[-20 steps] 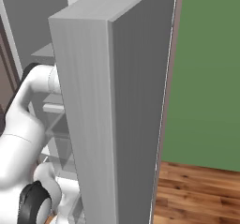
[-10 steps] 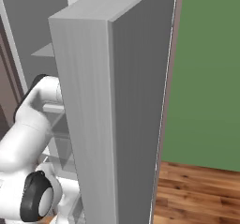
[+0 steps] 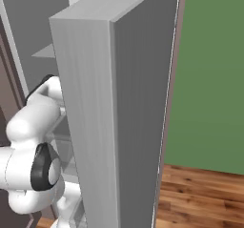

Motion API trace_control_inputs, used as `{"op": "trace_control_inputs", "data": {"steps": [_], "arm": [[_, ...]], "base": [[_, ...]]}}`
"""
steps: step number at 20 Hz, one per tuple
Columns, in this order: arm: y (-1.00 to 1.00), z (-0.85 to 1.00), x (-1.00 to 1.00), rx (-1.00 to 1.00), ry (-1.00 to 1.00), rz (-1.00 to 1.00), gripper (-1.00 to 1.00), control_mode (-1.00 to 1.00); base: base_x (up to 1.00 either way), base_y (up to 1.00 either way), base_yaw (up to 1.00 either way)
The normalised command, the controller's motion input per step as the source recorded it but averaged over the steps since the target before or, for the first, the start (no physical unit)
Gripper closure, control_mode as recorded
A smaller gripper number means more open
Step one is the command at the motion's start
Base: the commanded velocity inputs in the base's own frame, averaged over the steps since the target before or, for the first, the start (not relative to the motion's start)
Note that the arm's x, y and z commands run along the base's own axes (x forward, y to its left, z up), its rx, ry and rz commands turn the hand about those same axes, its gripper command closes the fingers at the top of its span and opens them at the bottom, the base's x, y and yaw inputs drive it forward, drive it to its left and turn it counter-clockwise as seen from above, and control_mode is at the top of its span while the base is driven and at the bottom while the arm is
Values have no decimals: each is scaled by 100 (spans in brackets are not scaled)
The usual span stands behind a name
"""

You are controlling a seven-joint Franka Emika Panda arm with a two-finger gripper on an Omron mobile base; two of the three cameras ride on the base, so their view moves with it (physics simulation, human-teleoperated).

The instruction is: Take the fish out of the fridge, briefly rinse it in the sink, and place it on the tray next to the sink.

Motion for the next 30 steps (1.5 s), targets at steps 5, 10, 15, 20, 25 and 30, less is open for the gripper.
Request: {"op": "trace_control_inputs", "data": {"steps": [5, 10, 15, 20, 25, 30], "arm": [[0, -24, 9, 0, 5, 0, -100, -100], [0, -31, 10, 0, 2, 0, -100, -100], [0, -11, 28, 0, 0, 0, -100, -100], [0, -3, 43, 0, 0, 0, -100, -100], [1, -13, 45, 0, 0, 0, -100, -100], [1, -28, 26, 0, 1, 2, -100, -100]], "base": [[0, 0, 0], [0, 0, 0], [0, 0, 0], [0, 0, 0], [0, 0, 0], [0, 0, 0]]}}
